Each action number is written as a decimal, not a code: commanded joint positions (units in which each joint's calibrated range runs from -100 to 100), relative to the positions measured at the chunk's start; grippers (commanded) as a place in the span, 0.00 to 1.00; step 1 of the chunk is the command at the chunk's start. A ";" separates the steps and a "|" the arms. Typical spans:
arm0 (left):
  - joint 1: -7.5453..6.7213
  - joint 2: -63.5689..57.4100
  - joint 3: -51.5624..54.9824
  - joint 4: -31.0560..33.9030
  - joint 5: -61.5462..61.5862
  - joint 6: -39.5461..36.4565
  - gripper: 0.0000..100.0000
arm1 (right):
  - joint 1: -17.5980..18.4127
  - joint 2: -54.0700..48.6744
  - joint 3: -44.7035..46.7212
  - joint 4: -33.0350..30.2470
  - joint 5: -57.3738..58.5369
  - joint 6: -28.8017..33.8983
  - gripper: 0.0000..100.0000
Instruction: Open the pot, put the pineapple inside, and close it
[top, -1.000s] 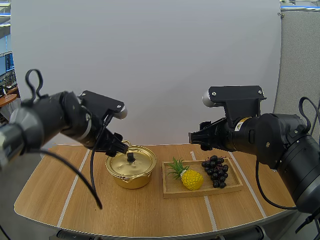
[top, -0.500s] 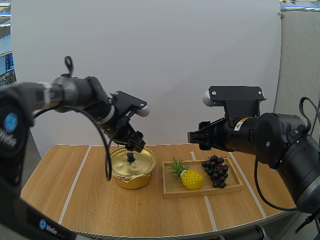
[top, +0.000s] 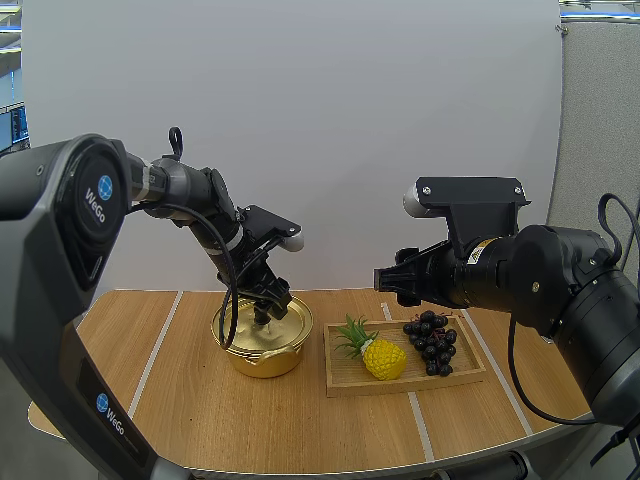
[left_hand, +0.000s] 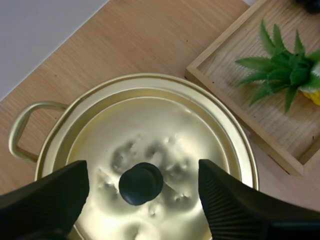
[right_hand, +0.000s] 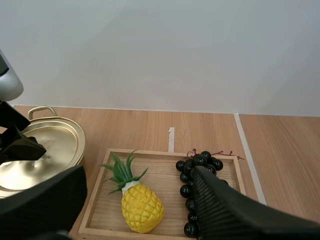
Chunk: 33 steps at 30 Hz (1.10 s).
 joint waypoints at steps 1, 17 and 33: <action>-0.23 0.96 -0.66 2.51 0.40 -1.51 1.00 | -0.12 -0.24 -0.53 0.12 -0.46 -0.63 1.00; -0.23 0.96 -0.66 2.54 0.58 -1.51 0.31 | -0.12 -0.24 -0.53 0.12 -0.46 -0.63 1.00; -0.23 -1.48 -2.28 2.54 4.12 -3.66 0.00 | -0.12 -0.24 -0.53 0.12 -0.46 -0.63 1.00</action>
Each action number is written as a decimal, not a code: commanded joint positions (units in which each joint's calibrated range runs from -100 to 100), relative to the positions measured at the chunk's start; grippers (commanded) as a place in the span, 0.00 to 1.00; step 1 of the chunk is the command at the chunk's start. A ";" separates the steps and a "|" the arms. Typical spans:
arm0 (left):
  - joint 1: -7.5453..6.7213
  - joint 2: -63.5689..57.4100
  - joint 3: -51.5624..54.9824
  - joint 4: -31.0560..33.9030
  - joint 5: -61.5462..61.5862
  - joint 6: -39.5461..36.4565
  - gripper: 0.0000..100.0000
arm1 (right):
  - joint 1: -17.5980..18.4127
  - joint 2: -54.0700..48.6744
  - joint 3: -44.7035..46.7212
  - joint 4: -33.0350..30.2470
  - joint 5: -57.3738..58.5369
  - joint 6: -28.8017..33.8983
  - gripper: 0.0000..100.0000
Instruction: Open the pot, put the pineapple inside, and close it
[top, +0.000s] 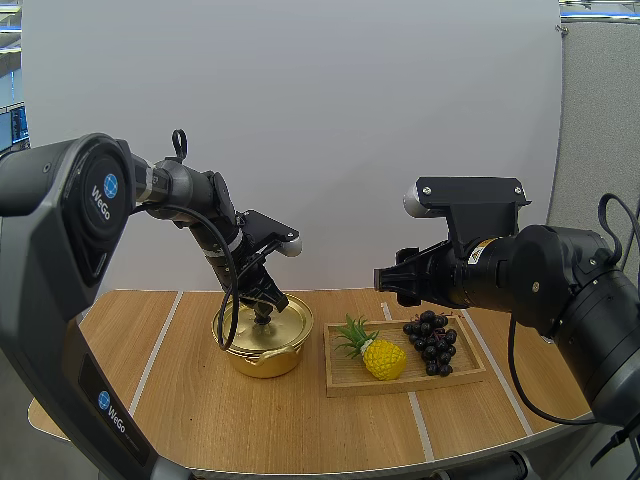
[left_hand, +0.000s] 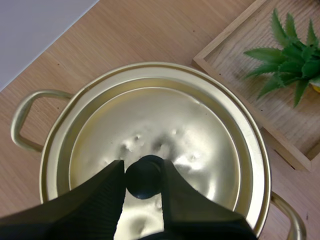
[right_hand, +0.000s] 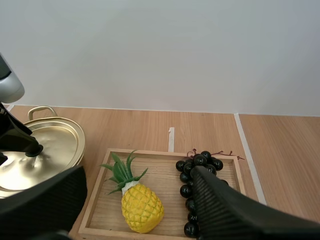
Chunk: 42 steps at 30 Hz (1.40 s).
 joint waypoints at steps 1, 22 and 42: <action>-0.23 -3.03 -2.66 -0.30 4.72 -1.69 0.00 | -0.12 -0.24 -0.53 0.23 -0.46 -0.63 1.00; -0.23 -24.62 -37.30 0.49 9.01 -9.19 0.00 | -0.12 -0.24 -0.53 0.91 -0.49 -0.63 1.00; -0.23 -25.59 -53.65 6.77 -2.63 -15.48 0.00 | -0.12 12.38 -2.80 8.26 8.66 -16.06 1.00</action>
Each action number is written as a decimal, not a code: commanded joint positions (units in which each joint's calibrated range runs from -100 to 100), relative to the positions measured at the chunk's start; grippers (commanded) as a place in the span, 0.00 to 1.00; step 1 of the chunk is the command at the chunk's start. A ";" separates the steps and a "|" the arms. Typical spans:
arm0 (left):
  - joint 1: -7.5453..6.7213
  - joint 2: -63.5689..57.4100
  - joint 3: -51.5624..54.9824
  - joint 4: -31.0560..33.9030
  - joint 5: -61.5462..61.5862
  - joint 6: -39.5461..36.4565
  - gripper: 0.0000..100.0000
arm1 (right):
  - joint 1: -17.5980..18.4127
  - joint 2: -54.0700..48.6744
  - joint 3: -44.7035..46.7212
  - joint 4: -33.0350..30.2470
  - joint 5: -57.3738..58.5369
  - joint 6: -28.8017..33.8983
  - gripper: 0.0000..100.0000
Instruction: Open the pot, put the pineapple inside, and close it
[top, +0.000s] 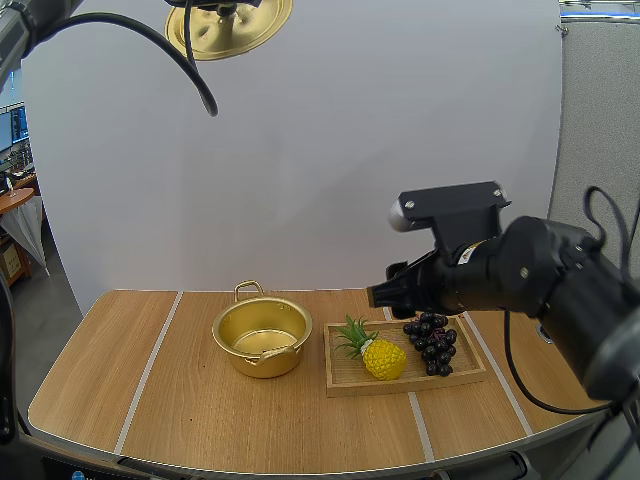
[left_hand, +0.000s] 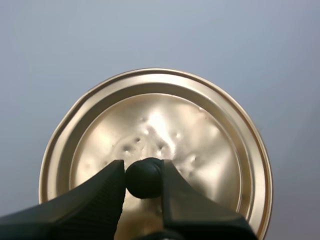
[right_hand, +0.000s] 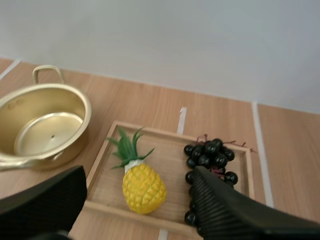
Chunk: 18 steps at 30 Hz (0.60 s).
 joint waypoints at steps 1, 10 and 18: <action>-0.23 -0.37 -0.68 0.31 -7.21 -0.45 0.00 | -0.12 11.00 -4.20 6.21 9.31 -10.15 1.00; -0.23 -0.37 -0.68 0.31 -7.21 -0.45 0.00 | -0.12 31.98 -20.32 7.97 28.06 -16.72 1.00; -0.23 -0.37 -0.68 0.31 -7.21 -0.45 0.00 | -0.12 46.13 -25.11 5.85 35.39 -19.97 1.00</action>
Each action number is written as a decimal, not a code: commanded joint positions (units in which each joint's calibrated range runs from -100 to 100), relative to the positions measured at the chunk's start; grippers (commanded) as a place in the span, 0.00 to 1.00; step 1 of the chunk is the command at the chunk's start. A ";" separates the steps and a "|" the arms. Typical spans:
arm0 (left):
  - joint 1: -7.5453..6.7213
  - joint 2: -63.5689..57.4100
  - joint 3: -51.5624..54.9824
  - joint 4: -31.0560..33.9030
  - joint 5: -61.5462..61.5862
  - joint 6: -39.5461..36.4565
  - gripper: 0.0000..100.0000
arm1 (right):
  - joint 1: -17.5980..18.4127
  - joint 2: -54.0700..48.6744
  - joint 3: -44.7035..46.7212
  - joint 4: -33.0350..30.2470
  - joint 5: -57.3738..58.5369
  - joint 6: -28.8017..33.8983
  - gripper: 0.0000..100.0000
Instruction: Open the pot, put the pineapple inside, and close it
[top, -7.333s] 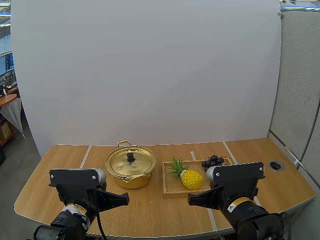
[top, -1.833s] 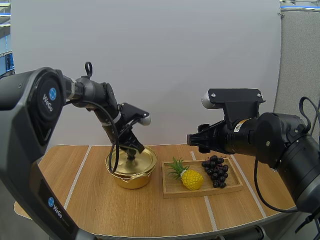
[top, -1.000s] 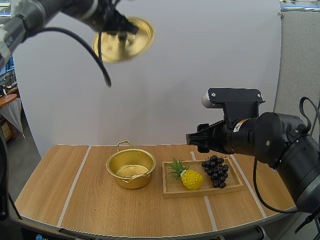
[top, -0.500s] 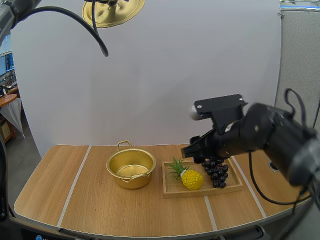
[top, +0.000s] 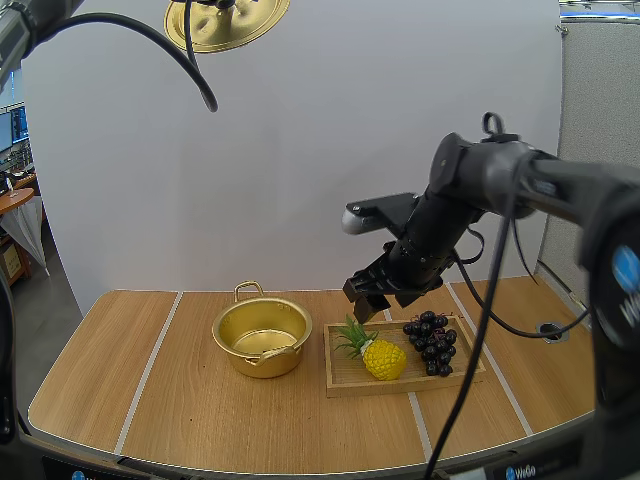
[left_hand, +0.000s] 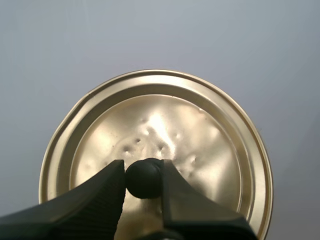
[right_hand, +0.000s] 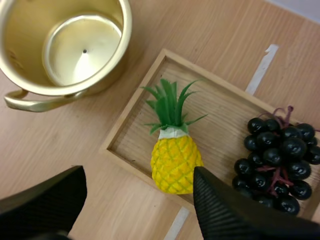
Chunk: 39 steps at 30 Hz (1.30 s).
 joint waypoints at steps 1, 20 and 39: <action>-0.23 -0.37 -0.57 -0.02 -1.87 -0.36 0.00 | -0.12 6.72 -1.37 -2.85 3.85 -1.82 1.00; -0.23 -0.37 -0.57 -0.02 -1.87 -0.36 0.00 | -0.12 18.12 -1.50 -3.83 -5.45 -1.94 1.00; -0.23 -0.37 -0.57 -0.02 -1.87 -0.36 0.00 | -0.12 28.38 -1.50 -4.16 -15.20 -2.47 1.00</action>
